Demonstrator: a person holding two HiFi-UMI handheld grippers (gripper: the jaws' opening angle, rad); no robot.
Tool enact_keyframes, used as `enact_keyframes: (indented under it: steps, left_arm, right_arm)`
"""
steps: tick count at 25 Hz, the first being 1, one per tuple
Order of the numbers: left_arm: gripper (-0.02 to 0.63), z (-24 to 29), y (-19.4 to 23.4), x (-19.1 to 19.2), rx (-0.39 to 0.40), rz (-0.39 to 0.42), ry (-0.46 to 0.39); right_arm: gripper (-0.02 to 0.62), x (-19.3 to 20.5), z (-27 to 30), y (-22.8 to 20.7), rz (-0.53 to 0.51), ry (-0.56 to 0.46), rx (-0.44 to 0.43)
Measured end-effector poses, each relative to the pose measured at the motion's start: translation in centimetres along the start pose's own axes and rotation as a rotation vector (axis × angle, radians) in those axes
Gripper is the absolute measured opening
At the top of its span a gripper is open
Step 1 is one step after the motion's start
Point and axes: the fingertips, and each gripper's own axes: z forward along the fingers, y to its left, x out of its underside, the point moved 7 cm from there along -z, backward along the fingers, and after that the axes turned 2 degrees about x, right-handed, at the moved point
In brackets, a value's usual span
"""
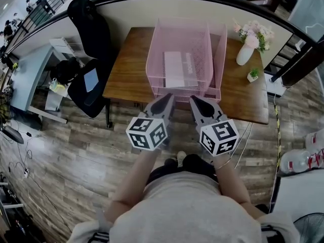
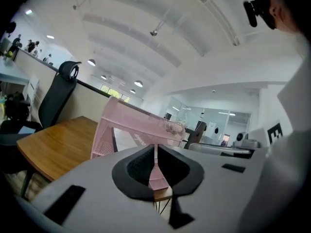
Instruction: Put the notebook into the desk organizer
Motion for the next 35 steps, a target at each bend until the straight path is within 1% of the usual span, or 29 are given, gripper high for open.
enact_keyframes:
  steps: [4, 8, 11, 17, 21, 24, 27, 31, 35]
  left_arm:
    - [0.012, -0.3, -0.6, -0.3, 0.0, 0.079, 0.014]
    - [0.012, -0.5, -1.2, -0.4, 0.02, 0.117, 0.018]
    - [0.012, -0.8, -1.7, -0.5, 0.022, 0.164, 0.029]
    - [0.012, -1.0, -2.3, -0.3, 0.059, 0.221, 0.082]
    - [0.012, -1.2, -2.7, 0.1, 0.093, 0.28, 0.124]
    - [0.012, -1.3, -2.6, 0.2, 0.109, 0.299, 0.135]
    - [0.012, -1.5, -2.5, 0.3, 0.104, 0.305, 0.143]
    - [0.012, -1.7, -2.3, 0.4, 0.085, 0.282, 0.129]
    - [0.012, -1.6, -2.2, 0.6, 0.079, 0.276, 0.132]
  right_arm:
    - [0.012, -0.3, -0.1, 0.4, -0.023, -0.004, -0.012]
    - [0.012, -0.2, -0.3, 0.8, -0.048, 0.0, -0.02]
    - [0.012, -0.3, -0.4, 1.1, -0.059, 0.001, -0.03]
    - [0.012, -0.1, -0.5, 1.6, -0.069, 0.014, -0.054]
    - [0.012, 0.2, -0.8, 1.8, -0.077, 0.026, -0.064]
    - [0.012, 0.6, -0.8, 1.8, -0.077, 0.035, -0.068]
    - [0.012, 0.9, -0.9, 1.9, -0.075, 0.046, -0.075]
    - [0.012, 1.4, -0.9, 1.7, -0.063, 0.059, -0.076]
    - [0.012, 1.5, -0.9, 1.6, -0.062, 0.063, -0.074]
